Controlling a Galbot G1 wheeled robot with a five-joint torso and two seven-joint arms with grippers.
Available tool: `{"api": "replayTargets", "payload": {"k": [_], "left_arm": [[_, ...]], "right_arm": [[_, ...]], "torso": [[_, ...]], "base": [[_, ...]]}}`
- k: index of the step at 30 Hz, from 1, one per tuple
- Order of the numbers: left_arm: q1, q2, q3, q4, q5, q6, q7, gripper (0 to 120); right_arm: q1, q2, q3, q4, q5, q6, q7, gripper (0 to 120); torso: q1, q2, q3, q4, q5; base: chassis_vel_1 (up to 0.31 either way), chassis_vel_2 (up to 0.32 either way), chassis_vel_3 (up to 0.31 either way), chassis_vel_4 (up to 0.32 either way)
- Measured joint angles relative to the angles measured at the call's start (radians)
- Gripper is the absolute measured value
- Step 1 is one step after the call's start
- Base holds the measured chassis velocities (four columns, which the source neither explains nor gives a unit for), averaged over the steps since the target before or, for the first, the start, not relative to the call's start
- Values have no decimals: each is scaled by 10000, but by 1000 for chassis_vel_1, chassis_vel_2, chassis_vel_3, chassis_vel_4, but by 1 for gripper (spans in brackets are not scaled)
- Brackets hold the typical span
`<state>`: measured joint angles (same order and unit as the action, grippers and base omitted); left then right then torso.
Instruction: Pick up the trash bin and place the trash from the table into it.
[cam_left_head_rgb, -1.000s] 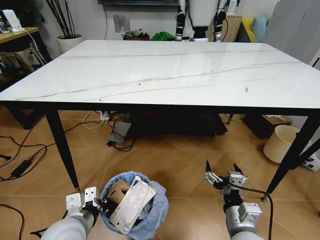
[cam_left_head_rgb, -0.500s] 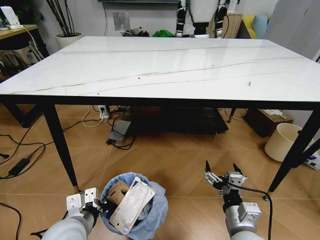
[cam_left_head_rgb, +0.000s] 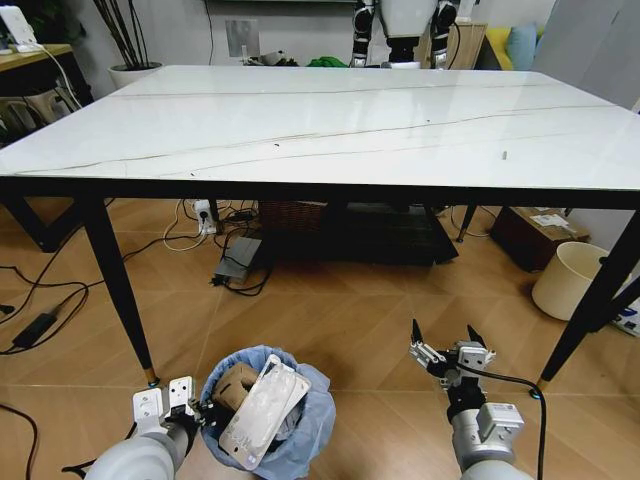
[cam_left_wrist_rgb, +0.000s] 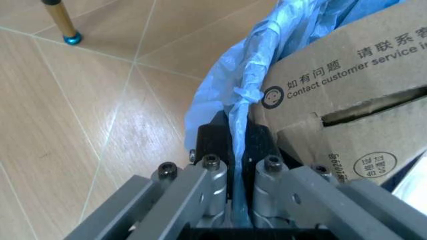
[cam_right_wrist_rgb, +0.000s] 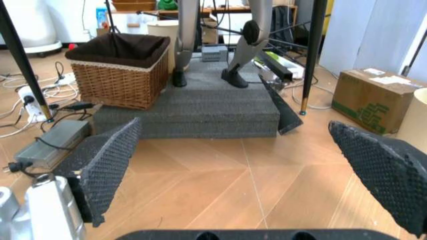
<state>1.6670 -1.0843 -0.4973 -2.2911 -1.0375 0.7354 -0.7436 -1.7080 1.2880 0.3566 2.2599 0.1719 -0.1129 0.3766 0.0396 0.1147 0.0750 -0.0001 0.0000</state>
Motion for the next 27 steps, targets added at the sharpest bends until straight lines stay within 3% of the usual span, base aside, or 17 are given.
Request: {"api": "replayTargets", "payload": {"k": [9, 16, 27], "left_arm": [[-274, -296, -45, 511, -636, -1, -859, 0], [-608, -444, -212, 1245, -698, -176, -930, 0], [-660, -572, -223, 1650, -680, -325, -923, 0]], "right_arm": [[-56, -37, 42, 7, -2, 7, 0, 100], [-46, -116, 93, 30, 23, 7, 0, 100], [-97, -128, 200, 84, 15, 7, 0, 100]], "torso": [[-25, -44, -17, 0, 0], [-18, -11, 7, 0, -1], [-9, 24, 32, 0, 0]], "base": [[0, 0, 0, 0], [0, 0, 0, 0], [0, 0, 0, 0]]}}
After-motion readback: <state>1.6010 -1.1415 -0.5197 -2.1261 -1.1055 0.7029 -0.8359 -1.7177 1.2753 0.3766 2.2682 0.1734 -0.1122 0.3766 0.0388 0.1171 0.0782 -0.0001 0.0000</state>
